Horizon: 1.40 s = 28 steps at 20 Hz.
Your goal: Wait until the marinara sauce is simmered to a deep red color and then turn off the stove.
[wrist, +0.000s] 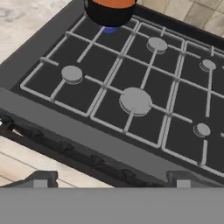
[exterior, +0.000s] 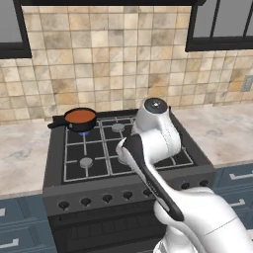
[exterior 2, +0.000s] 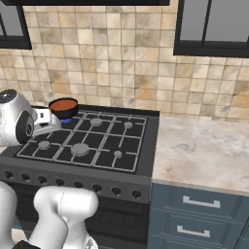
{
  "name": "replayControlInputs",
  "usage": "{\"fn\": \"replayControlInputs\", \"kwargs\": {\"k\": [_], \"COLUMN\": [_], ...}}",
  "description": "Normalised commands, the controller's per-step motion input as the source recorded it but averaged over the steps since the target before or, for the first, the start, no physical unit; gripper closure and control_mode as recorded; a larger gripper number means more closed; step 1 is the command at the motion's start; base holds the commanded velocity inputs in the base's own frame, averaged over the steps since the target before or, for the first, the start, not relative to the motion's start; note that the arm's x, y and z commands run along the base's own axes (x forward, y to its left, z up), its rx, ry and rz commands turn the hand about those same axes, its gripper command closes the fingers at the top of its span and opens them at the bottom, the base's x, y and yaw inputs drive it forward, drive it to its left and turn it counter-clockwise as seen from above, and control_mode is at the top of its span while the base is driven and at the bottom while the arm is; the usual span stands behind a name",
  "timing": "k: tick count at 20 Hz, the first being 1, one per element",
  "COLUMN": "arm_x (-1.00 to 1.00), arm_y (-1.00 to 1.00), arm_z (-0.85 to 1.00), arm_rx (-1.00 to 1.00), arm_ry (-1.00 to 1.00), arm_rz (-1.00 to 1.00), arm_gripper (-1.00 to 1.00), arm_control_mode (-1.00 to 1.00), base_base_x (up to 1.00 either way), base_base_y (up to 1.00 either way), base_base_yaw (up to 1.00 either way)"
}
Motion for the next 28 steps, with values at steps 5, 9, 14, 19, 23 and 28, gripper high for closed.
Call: {"fn": "replayControlInputs", "kwargs": {"k": [5,9,14,19,23,28], "arm_x": [-0.01,0.00,0.00,-0.19,-0.01,-0.01], "arm_y": [0.81,0.72,0.57,0.36,0.24,0.15], "arm_z": [0.00,-0.01,-0.15,-0.49,-0.53,-0.31], "arm_rx": [-0.19,-0.17,-0.16,-0.13,-0.11,-0.12], "arm_ry": [0.00,0.00,-0.02,-0.20,-0.20,-0.22], "arm_rz": [0.37,0.41,0.45,0.42,0.39,0.33], "arm_gripper": [-1.00,-1.00,-1.00,-1.00,-1.00,-1.00], "arm_control_mode": [-1.00,-1.00,-1.00,-1.00,-1.00,-1.00], "base_base_x": [0.00,0.00,0.00,0.00,0.00,0.00], "base_base_y": [0.00,0.00,0.00,0.00,0.00,0.00], "base_base_yaw": [0.00,0.00,0.00,0.00,0.00,0.00]}}
